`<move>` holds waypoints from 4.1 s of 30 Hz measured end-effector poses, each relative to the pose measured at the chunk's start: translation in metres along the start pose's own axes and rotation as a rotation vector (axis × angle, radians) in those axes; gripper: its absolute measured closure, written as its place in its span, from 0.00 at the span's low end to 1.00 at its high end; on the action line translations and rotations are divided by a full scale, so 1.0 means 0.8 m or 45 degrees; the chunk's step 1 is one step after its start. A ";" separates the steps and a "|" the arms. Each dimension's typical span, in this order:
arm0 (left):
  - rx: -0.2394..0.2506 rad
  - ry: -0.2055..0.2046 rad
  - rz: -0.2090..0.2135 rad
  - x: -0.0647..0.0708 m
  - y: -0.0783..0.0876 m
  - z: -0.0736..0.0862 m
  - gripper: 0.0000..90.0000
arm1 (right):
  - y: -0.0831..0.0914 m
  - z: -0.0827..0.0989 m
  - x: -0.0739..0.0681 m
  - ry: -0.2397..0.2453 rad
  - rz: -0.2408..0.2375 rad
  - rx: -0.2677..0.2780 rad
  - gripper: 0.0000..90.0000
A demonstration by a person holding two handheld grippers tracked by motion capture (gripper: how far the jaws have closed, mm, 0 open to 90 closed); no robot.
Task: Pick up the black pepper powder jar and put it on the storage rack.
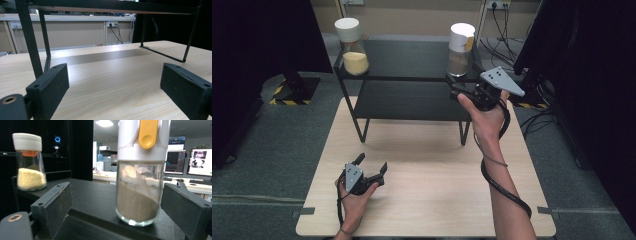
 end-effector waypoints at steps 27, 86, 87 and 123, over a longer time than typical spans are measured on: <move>0.002 -0.001 -0.001 0.000 0.000 0.000 0.09 | 0.049 0.044 -0.030 0.031 -0.070 0.002 0.11; 0.006 -0.001 -0.005 0.001 0.000 0.001 0.09 | 0.127 0.162 -0.056 0.018 -0.135 -0.209 0.11; 0.007 -0.001 -0.005 0.001 0.000 0.001 0.09 | 0.128 0.164 -0.056 0.016 -0.137 -0.212 0.11; 0.010 -0.004 -0.007 0.002 0.000 0.001 0.09 | 0.158 0.246 -0.062 -0.041 -0.111 -0.337 0.11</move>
Point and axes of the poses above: each handheld gripper's, and its own axes: y roughly backward along the jaws, z roughly out of its underside, x roughly to its right, the point moved 9 cm from there along -y, roughly forward along the jaws, and after that the axes turned 7 degrees about y, right-handed, at the moved point
